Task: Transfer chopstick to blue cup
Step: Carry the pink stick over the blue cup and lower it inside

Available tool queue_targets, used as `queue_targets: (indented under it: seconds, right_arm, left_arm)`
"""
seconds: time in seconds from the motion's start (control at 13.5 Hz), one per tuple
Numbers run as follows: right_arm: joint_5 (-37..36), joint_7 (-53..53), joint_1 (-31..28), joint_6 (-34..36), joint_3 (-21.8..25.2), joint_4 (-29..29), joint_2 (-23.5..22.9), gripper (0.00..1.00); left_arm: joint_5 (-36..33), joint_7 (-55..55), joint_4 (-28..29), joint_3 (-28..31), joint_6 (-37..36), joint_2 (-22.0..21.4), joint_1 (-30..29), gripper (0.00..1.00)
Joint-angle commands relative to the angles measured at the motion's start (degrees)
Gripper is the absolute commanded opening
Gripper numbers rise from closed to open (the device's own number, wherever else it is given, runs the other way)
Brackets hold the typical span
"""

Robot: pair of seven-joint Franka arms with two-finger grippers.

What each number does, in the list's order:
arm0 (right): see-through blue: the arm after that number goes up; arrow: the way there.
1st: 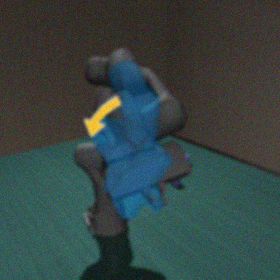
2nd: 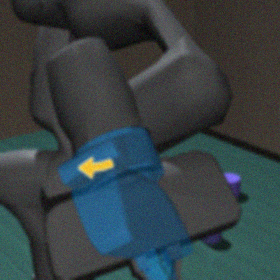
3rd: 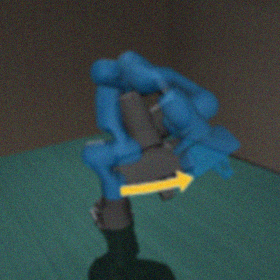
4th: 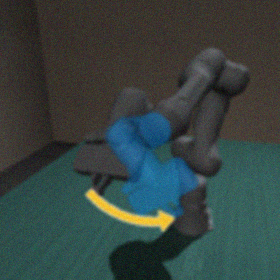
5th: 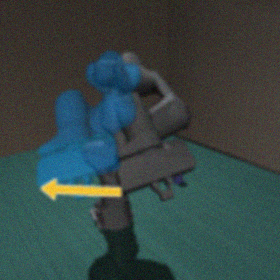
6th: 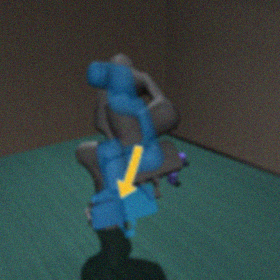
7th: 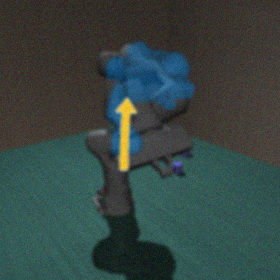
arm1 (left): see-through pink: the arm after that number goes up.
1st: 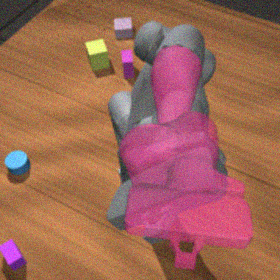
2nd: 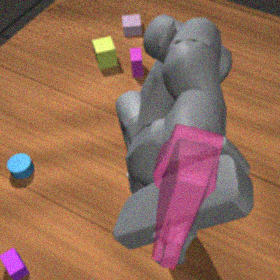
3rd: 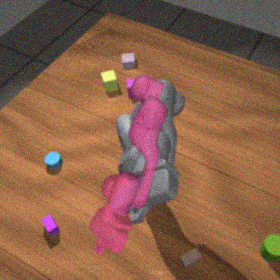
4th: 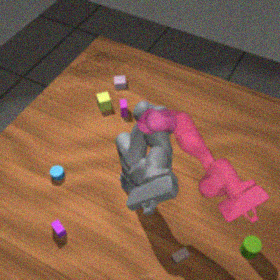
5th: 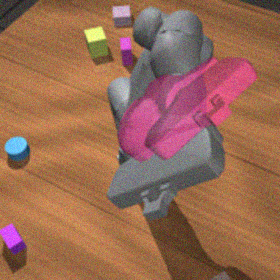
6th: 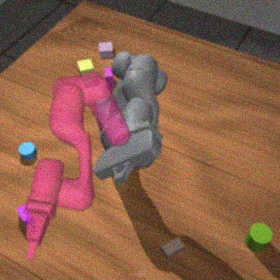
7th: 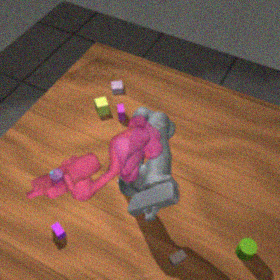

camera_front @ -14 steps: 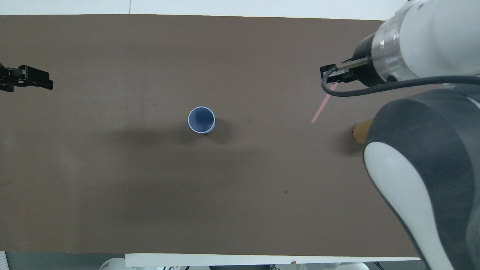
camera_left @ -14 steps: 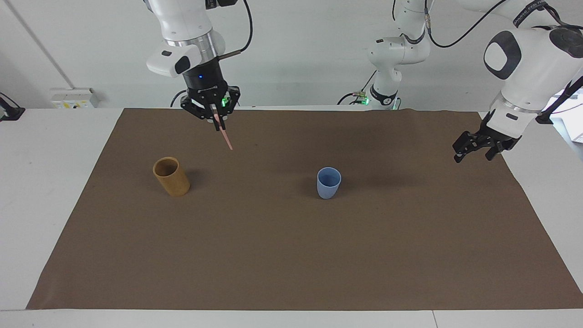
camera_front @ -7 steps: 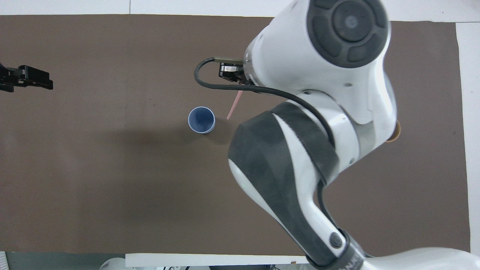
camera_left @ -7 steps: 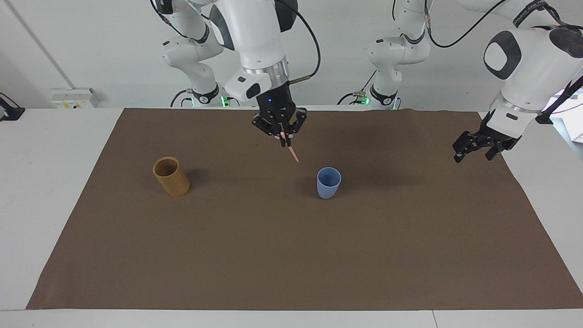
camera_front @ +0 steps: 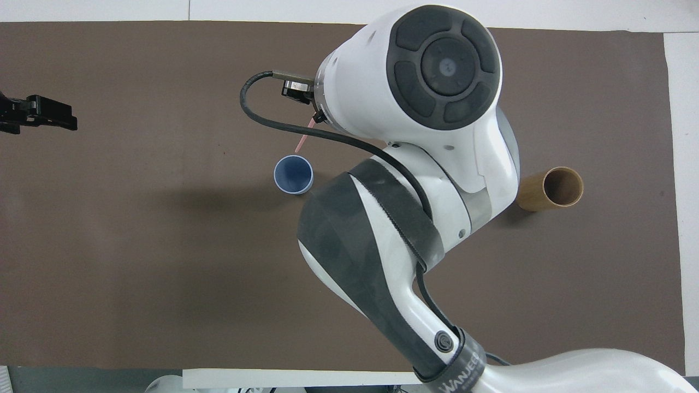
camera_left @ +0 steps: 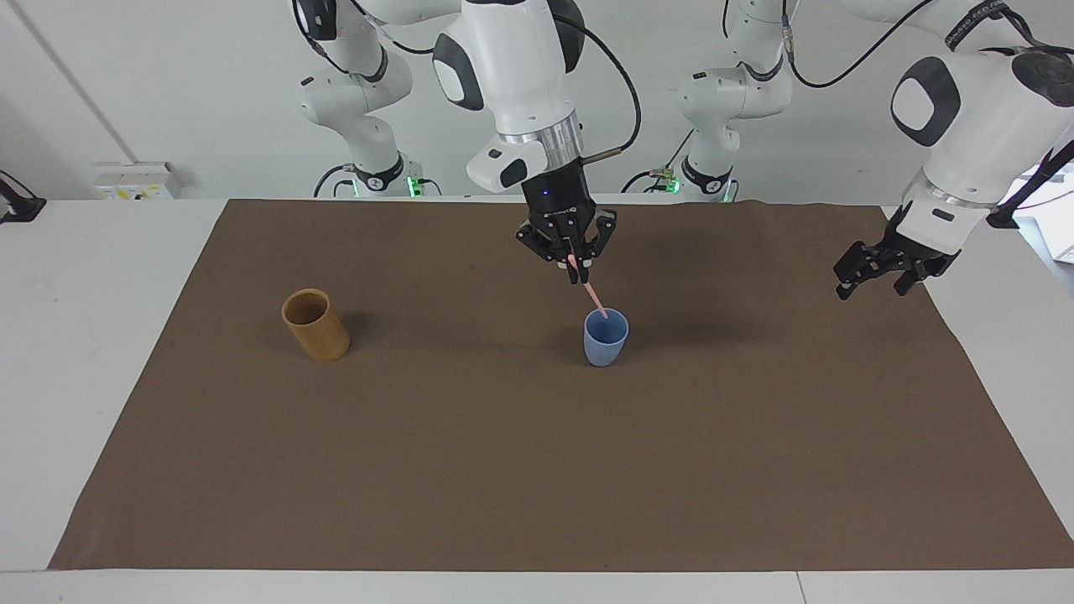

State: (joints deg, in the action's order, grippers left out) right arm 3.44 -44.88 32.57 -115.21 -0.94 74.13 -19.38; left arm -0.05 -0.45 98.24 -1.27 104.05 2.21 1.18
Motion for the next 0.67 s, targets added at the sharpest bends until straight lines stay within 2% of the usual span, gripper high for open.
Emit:
queue_targets:
  seconds: [0.0, 0.59]
  right_arm:
    - [-1.07, -0.74, 0.48, -1.51, -0.29, 3.46, 0.57, 0.00]
    - [-1.42, -0.65, 1.80, -7.13, -0.55, 9.80, 1.71, 0.00]
  left_arm:
    - [-1.01, 0.01, -0.94, 0.13, -1.13, 0.34, 0.23, 0.99]
    - [-0.92, 0.01, -0.94, 0.13, -1.13, 0.34, 0.23, 0.99]
